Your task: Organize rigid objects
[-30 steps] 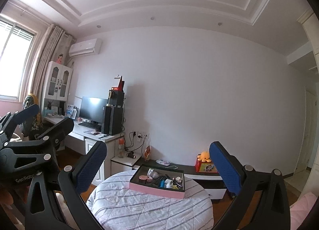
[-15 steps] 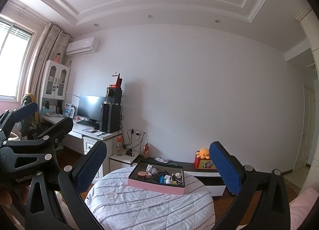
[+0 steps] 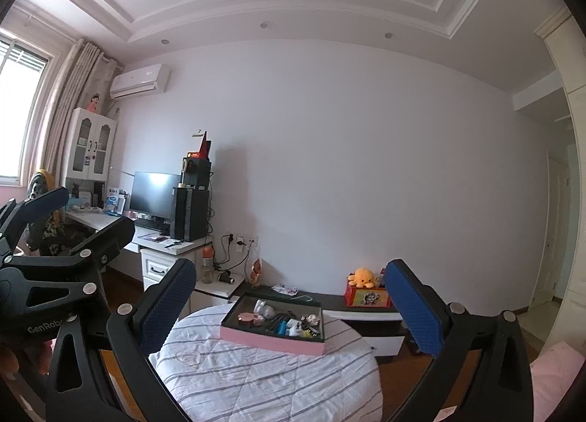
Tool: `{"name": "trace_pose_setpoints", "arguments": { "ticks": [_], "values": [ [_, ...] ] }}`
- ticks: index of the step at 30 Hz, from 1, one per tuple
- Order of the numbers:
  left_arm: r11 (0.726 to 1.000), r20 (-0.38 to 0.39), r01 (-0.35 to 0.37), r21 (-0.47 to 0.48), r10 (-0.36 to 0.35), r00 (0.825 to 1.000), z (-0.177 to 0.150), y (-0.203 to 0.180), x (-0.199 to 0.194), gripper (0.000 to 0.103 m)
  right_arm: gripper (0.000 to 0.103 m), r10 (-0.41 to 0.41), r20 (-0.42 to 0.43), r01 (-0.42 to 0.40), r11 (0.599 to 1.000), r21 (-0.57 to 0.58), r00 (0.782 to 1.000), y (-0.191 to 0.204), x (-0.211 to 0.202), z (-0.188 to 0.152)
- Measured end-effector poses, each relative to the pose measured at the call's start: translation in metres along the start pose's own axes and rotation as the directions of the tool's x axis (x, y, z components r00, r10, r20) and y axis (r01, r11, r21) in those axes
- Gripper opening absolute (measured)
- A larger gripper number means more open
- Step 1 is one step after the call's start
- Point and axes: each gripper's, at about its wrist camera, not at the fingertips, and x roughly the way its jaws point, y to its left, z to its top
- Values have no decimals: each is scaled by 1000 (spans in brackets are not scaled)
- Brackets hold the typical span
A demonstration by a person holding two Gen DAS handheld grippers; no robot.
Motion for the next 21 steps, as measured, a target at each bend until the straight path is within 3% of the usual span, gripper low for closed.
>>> {"name": "trace_pose_setpoints", "arguments": {
  "ticks": [5, 21],
  "values": [
    [1000, 9, 10, -9, -10, 1000, 16, -4, 6, 103, 103, -24, 18, 24, 1000, -17, 1000, -6, -3, 15],
    [1000, 14, -7, 17, 7, 1000, 16, -1, 2, 103, 103, -17, 10, 18, 1000, -18, 1000, -3, -3, 17]
  ]
}}
